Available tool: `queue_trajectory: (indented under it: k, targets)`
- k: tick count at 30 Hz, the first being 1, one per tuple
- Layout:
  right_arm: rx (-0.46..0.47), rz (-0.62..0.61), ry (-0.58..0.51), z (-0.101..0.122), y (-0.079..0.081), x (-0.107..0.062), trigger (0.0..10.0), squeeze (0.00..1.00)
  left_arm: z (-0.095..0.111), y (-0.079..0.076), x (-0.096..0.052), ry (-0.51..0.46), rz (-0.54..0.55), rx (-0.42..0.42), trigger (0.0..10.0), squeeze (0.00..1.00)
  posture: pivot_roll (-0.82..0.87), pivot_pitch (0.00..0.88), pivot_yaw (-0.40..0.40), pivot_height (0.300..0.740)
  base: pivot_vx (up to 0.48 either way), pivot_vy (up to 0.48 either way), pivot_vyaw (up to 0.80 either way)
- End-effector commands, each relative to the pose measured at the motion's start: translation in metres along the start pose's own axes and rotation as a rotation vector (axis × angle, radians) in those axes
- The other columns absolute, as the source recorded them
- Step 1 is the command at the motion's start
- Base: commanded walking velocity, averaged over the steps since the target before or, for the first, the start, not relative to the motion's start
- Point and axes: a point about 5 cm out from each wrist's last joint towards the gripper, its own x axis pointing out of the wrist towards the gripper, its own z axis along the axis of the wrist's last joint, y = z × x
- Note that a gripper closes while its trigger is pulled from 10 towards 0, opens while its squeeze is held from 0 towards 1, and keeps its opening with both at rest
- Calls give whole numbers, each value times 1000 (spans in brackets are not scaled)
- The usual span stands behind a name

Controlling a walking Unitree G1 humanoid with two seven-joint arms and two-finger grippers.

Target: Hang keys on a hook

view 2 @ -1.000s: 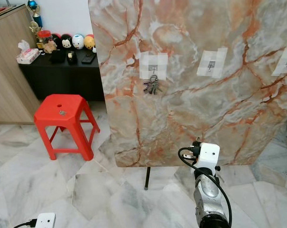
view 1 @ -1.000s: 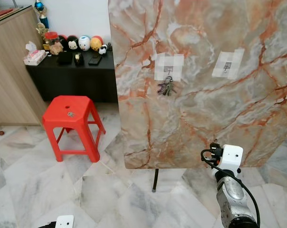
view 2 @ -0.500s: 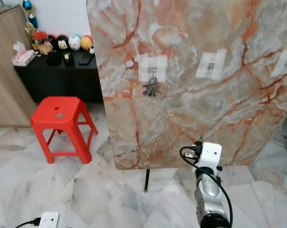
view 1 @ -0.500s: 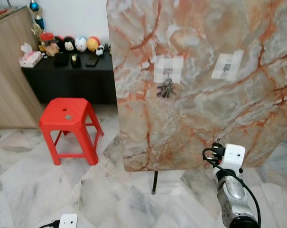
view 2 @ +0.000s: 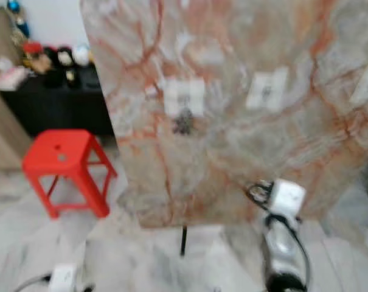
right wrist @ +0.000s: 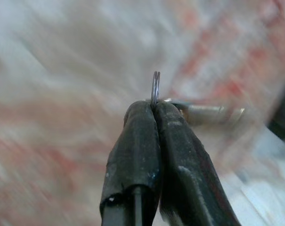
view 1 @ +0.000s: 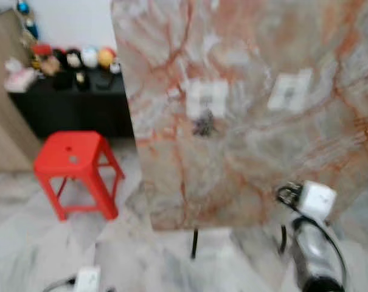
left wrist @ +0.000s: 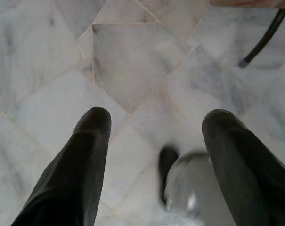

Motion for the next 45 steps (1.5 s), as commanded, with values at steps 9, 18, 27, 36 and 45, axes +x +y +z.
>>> queue_trajectory:
  k: [9, 18, 27, 36, 45]
  targets:
    - [-39, 3, -63, 9, 11, 2, 10000, 0, -11, 10, -4, 28, 25, 2, 10000, 0, 132, 0, -59, 740, 0, 0, 0]
    - [-385, -101, -275, 44, 11, 9, 10000, 0, -7, 9, -3, 19, 21, 4, 10000, 0, 131, 0, -56, 740, 0, 0, 0]
    - [-557, -185, -330, 61, 17, 20, 10000, 0, -1, 5, 0, 11, 18, 0, 10000, 0, 135, 0, -54, 740, 0, 0, 0]
    - [-713, -225, -450, 78, 26, 23, 10000, 0, 0, 2, 1, 16, 17, -4, 10000, 0, 136, 0, -54, 740, 0, 0, 0]
    - [-379, -170, -296, 61, 32, 19, 10000, 0, -6, 6, -1, 35, 24, -10, 10000, 0, 145, 0, -62, 740, 0, 0, 0]
